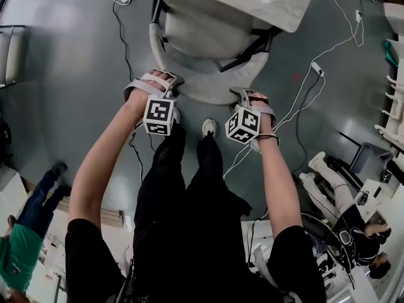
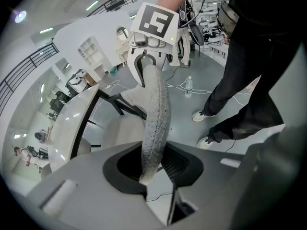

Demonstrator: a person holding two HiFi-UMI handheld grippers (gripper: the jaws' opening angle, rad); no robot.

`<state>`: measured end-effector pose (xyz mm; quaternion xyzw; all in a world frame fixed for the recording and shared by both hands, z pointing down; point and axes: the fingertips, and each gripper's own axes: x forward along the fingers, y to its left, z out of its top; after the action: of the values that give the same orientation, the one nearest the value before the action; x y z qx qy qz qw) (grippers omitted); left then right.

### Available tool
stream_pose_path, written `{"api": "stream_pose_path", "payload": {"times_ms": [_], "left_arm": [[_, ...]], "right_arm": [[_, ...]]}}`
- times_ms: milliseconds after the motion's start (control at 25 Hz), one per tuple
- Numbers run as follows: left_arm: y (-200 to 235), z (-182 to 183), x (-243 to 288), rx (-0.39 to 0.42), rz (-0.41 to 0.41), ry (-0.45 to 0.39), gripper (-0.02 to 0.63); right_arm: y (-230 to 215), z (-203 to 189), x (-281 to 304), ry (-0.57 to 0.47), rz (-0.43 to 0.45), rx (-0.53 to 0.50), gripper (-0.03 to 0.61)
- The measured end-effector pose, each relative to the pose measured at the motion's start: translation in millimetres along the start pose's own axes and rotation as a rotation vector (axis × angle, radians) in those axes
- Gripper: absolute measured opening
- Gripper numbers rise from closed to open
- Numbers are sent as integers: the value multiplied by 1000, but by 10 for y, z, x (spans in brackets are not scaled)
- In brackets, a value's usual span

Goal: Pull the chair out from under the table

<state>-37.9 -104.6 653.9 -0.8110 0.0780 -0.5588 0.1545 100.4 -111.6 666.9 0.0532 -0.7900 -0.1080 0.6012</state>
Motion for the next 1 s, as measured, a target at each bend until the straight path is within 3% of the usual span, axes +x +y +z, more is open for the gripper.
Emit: {"api": "stream_pose_path", "payload": {"times_ms": [1000], "left_arm": [[-210, 26, -123, 1, -14, 21, 101]], "right_arm": [[267, 74, -97, -13, 0, 2, 110]]}}
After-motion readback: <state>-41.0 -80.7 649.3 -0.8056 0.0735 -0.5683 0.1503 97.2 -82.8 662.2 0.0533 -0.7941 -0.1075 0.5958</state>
